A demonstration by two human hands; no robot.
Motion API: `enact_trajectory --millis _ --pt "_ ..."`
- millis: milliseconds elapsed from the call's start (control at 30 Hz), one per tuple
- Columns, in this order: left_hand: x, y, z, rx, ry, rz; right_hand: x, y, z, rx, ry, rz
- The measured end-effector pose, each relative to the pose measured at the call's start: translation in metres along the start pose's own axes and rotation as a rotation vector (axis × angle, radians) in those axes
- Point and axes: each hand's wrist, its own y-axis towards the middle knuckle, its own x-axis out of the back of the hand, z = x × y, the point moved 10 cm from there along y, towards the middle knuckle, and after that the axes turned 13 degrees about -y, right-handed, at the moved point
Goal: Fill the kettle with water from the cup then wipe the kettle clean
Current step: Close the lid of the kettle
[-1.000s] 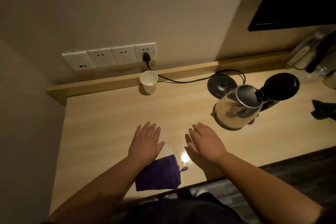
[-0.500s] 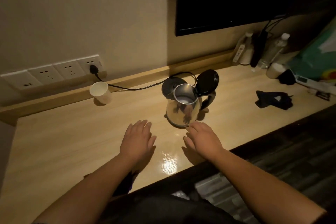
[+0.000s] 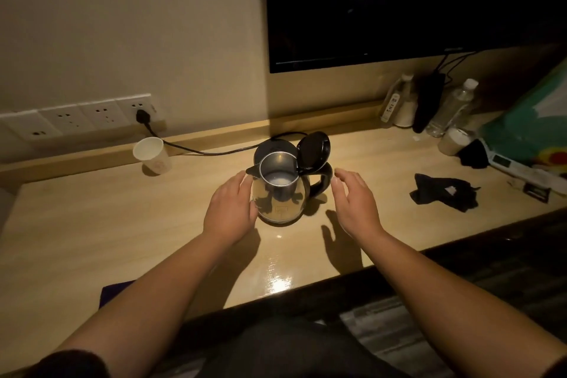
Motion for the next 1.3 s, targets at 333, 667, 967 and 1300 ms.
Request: enact_trajectory --millis 333,667,967,1300 --pt "-0.007 0.025 -0.005 -0.061 0.043 0.086 -0.012 0.045 0.035 -0.151 0.244 0.072" --pt "-0.016 0.007 -0.002 -0.035 0.1 0.069 -0.026 0.05 0.1 0.19 -0.04 0.122" --pt "-0.015 0.005 -0.005 -0.012 0.066 0.086 -0.076 0.039 0.12 0.508 -0.599 0.187" --pt "-0.018 0.005 0.0 -0.017 0.0 0.071 -0.092 0.03 0.12 0.655 -0.764 0.185"
